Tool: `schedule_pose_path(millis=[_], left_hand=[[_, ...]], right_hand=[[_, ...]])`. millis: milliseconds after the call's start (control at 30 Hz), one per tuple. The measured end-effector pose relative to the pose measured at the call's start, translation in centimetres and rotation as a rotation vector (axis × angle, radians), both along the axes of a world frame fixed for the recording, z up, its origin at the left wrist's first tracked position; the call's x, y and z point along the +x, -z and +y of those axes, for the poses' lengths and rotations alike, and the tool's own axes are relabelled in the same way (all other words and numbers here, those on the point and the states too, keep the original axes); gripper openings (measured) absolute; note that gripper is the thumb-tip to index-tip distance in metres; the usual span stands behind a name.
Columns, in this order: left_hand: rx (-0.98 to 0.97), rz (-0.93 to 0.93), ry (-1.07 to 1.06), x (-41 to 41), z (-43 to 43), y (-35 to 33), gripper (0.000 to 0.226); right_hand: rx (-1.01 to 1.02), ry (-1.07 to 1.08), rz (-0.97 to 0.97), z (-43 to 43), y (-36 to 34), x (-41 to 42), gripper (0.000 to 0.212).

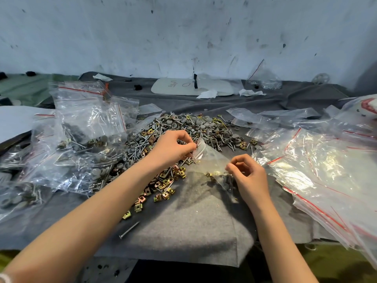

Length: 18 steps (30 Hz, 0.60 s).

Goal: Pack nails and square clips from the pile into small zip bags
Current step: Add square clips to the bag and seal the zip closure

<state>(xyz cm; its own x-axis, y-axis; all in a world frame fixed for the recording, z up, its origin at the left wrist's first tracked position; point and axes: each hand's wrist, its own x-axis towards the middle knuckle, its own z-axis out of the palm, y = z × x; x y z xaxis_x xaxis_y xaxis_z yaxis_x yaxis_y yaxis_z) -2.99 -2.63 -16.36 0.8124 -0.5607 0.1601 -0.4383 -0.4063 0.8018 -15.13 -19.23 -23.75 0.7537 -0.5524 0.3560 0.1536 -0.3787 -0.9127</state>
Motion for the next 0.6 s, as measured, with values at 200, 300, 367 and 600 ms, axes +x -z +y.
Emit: schedule_pose_path(millis=[200,300,367,600], left_hand=[[0.051,-0.071,0.069,-0.1,0.3,-0.6,0.008],[-0.057,-0.087,0.018,0.5,0.6,-0.7,0.007],[-0.042,-0.141,-0.006,1.1,1.0,-0.4,0.011],[0.365,-0.415,0.077,2.0,1.7,2.2,0.013]], right_hand=[[-0.006,0.002,0.004,0.0,-0.1,-0.1,0.023],[-0.002,0.001,0.004,0.0,-0.1,-0.1,0.022],[0.000,0.001,0.008,0.0,-0.1,-0.1,0.022],[-0.013,0.012,-0.002,0.1,-0.1,-0.1,0.022]])
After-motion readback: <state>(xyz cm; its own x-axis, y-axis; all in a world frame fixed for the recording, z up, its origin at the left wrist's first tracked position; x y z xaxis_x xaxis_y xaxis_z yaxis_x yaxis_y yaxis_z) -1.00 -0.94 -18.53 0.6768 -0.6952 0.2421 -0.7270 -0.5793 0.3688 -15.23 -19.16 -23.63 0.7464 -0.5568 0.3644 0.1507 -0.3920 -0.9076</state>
